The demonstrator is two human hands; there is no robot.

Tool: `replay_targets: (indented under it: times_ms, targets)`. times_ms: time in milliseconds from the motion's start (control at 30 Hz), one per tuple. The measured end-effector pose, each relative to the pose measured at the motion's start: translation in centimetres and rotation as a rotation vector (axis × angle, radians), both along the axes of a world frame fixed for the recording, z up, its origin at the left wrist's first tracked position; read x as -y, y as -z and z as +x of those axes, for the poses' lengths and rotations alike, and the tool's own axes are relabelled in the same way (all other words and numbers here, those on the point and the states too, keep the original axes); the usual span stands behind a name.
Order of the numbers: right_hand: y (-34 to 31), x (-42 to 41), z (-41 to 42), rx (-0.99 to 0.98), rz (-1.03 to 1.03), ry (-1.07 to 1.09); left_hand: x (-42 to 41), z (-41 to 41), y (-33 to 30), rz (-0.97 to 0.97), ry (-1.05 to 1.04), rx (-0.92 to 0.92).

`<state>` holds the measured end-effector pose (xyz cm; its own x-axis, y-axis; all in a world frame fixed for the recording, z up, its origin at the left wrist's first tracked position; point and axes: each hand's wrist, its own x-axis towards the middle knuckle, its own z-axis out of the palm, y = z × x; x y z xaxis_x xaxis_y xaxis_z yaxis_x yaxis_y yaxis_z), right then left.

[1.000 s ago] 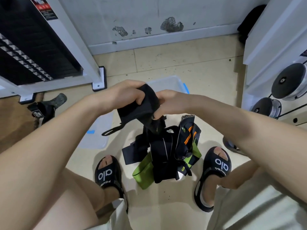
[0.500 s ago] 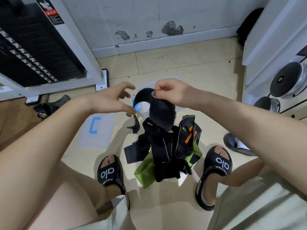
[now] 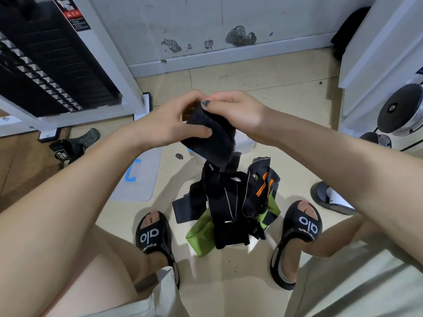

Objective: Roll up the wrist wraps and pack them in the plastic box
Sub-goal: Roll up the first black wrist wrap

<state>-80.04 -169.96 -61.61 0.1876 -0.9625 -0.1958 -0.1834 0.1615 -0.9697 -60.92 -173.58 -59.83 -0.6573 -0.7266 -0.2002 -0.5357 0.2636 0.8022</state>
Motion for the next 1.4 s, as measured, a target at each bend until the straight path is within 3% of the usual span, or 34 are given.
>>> replay_targets:
  times_ms: [267, 433, 533, 667, 800, 867, 967, 1133, 1300, 1400]
  targets:
    - [-0.2, -0.6, 1.0, -0.28, 0.027, -0.233, 0.1, 0.3, 0.2, -0.168, 0.031, 0.336]
    - [-0.3, -0.4, -0.4, -0.592, 0.131, -0.367, 1.1, 1.5, -0.4, -0.259, 0.019, 0.45]
    - [0.7, -0.7, -1.2, -0.645, 0.208, -0.521, 2.0, 3.2, 0.2, -0.237, -0.019, 0.536]
    - [1.4, -0.6, -0.9, -0.591, 0.11, -0.469, 1.6, 3.8, 1.6, -0.041, 0.077, 0.676]
    - [0.7, -1.2, -0.4, -0.403, 0.081, -0.439, 0.4, 2.2, 2.1, 0.157, 0.196, 0.411]
    - [0.7, -1.2, 0.1, -0.346, 0.071, -0.387, 0.4, 1.9, 2.6, 0.15, 0.194, 0.322]
    - [0.5, -0.6, -0.1, -0.347, 0.091, -0.325, 0.6, 1.6, 2.6, 0.064, 0.208, 0.397]
    - [0.6, -0.7, -2.2, -0.654, 0.073, -0.378, 1.7, 2.7, 2.2, -0.035, 0.105, 0.571]
    - [0.7, -0.9, -1.5, -0.374, 0.064, -0.238, -0.3, 2.0, 2.1, 0.24, 0.191, 0.364]
    - [1.3, -1.0, -0.5, -0.374, 0.028, -0.22, -1.2, 0.7, 2.8, 0.165, 0.182, 0.266]
